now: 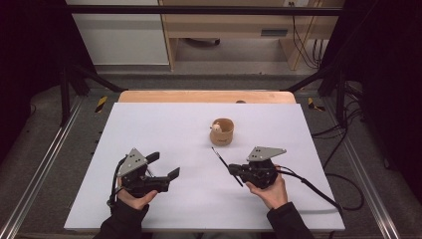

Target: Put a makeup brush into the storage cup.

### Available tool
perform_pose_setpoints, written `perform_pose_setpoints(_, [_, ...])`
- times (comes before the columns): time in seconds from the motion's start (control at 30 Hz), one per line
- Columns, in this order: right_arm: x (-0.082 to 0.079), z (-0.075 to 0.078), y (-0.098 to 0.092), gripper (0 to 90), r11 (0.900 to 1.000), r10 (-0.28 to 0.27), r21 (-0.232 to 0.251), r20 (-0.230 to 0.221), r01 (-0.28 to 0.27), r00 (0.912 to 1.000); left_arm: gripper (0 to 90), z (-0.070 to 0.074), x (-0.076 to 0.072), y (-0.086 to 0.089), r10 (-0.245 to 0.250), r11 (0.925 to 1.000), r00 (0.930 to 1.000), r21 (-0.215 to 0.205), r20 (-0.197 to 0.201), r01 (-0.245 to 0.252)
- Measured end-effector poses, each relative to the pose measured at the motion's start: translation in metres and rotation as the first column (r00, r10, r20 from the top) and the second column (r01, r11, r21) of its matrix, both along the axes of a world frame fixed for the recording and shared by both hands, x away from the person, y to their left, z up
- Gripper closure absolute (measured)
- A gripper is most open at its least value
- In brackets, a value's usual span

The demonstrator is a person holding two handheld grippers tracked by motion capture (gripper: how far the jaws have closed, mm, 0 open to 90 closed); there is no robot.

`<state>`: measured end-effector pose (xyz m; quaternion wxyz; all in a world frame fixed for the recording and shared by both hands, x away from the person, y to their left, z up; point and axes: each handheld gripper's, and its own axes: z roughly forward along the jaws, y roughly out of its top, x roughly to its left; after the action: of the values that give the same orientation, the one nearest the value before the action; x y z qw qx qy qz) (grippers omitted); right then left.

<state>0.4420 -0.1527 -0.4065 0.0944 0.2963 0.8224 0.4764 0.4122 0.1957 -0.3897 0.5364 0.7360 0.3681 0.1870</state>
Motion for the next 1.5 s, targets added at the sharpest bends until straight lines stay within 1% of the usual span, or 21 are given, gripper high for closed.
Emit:
perform_pose_setpoints(0.03, [0.0, 0.0, 0.0, 85.5, 1.0, 0.001, 0.007, -0.002, -0.001, 1.0, 11.1, 0.0, 0.0, 0.0, 0.0, 1.0, 1.0, 0.0, 0.0, 0.0])
perform_pose_setpoints(0.07, [0.0, 0.0, 0.0, 85.5, 1.0, -0.002, 0.016, 0.0, 0.002, 1.0, 11.2, 0.001, 0.001, -0.002, -0.002, 0.9999, 1.0, -0.013, 0.001, 0.002])
perform_pose_setpoints(0.1, [0.0, 0.0, 0.0, 85.5, 1.0, -0.002, 0.016, 0.0, 0.002, 1.0, 11.3, 0.001, 0.001, -0.002, -0.002, 0.9999, 1.0, -0.013, 0.001, 0.002])
perform_pose_setpoints(0.13, [0.0, 0.001, 0.0, 85.5, 0.999, 0.003, 0.032, 0.003, -0.003, 1.0, 11.3, 0.002, 0.002, -0.004, 0.0, 0.9997, 1.0, -0.023, -0.001, 0.0])
perform_pose_setpoints(0.2, [0.0, 0.002, 0.0, 85.5, 0.999, -0.001, 0.039, 0.002, 0.001, 1.0, 11.3, 0.003, 0.003, -0.007, 0.0, 0.9997, 1.0, -0.024, 0.001, 0.0])
perform_pose_setpoints(0.4, [-0.001, 0.005, -0.001, 85.5, 0.997, -0.003, 0.077, 0.023, 0.001, 0.9997, 12.2, 0.005, 0.007, -0.015, -0.018, 0.9986, 0.9998, -0.05, -0.005, 0.018])
perform_pose_setpoints(0.5, [-0.002, 0.007, -0.001, 85.5, 0.995, -0.004, 0.098, 0.035, 0.0, 0.9994, 12.4, 0.007, 0.009, -0.02, -0.026, 0.998, 0.9997, -0.058, 0.003, 0.026])
perform_pose_setpoints(0.57, [-0.001, 0.008, -0.001, 85.5, 0.995, -0.003, 0.099, 0.04, -0.001, 0.9992, 12.9, 0.009, 0.011, -0.022, -0.029, 0.9968, 0.9996, -0.074, -0.002, 0.029])
perform_pose_setpoints(0.63, [-0.002, 0.008, 0.0, 85.5, 0.994, -0.004, 0.107, 0.043, -0.001, 0.9991, 13.5, 0.012, 0.013, -0.025, -0.032, 0.9946, 0.9995, -0.098, 0.001, 0.032])
perform_pose_setpoints(0.77, [-0.002, 0.01, 0.002, 85.5, 0.994, 0.001, 0.113, 0.05, -0.006, 0.9988, 15.8, 0.017, 0.017, -0.033, -0.043, 0.9911, 0.999, -0.126, 0.013, 0.044])
perform_pose_setpoints(0.83, [-0.003, 0.011, 0.003, 85.5, 0.993, 0.005, 0.114, 0.051, -0.011, 0.9987, 16.6, 0.017, 0.019, -0.038, -0.049, 0.9905, 0.9987, -0.128, 0.012, 0.05])
perform_pose_setpoints(0.97, [-0.003, 0.011, 0.005, 85.5, 0.993, 0.007, 0.116, 0.053, -0.013, 0.9986, 17.8, 0.015, 0.023, -0.047, -0.073, 0.9865, 0.9973, -0.147, -0.003, 0.072])
perform_pose_setpoints(1.03, [-0.004, 0.012, 0.005, 85.5, 0.993, 0.01, 0.119, 0.056, -0.016, 0.9984, 18.5, 0.015, 0.024, -0.049, -0.078, 0.9854, 0.997, -0.152, -0.005, 0.076])
perform_pose_setpoints(1.07, [-0.003, 0.012, 0.005, 85.5, 0.992, 0.013, 0.123, 0.054, -0.019, 0.9985, 19.1, 0.015, 0.025, -0.053, -0.082, 0.9824, 0.9966, -0.169, -0.007, 0.08])
perform_pose_setpoints(1.17, [-0.004, 0.012, 0.005, 85.4, 0.992, 0.012, 0.124, 0.056, -0.019, 0.9983, 20.9, 0.015, 0.025, -0.057, -0.089, 0.981, 0.996, -0.174, -0.004, 0.087])
perform_pose_setpoints(1.2, [-0.004, 0.013, 0.005, 85.5, 0.992, 0.011, 0.125, 0.06, -0.019, 0.9982, 21.4, 0.015, 0.026, -0.061, -0.097, 0.9775, 0.9952, -0.189, -0.008, 0.094])
perform_pose_setpoints(1.23, [-0.004, 0.013, 0.005, 85.4, 0.992, 0.011, 0.128, 0.058, -0.018, 0.9983, 21.6, 0.015, 0.026, -0.061, -0.097, 0.9775, 0.9952, -0.189, -0.008, 0.094])
perform_pose_setpoints(1.27, [-0.004, 0.013, 0.005, 85.5, 0.991, 0.011, 0.13, 0.058, -0.018, 0.9983, 22.3, 0.014, 0.027, -0.065, -0.105, 0.975, 0.9944, -0.198, -0.01, 0.101])
perform_pose_setpoints(1.33, [-0.004, 0.013, 0.005, 85.5, 0.991, 0.01, 0.132, 0.061, -0.018, 0.9981, 23.0, 0.014, 0.027, -0.066, -0.109, 0.9745, 0.994, -0.198, -0.01, 0.105])
perform_pose_setpoints(1.43, [-0.005, 0.014, 0.005, 85.5, 0.989, 0.012, 0.144, 0.064, -0.021, 0.9979, 25.1, 0.013, 0.028, -0.073, -0.112, 0.9712, 0.9936, -0.213, -0.013, 0.107])
perform_pose_setpoints(1.5, [-0.005, 0.013, 0.005, 85.4, 0.989, 0.011, 0.144, 0.065, -0.021, 0.9978, 26.8, 0.012, 0.029, -0.075, -0.117, 0.9661, 0.9931, -0.234, -0.016, 0.11])
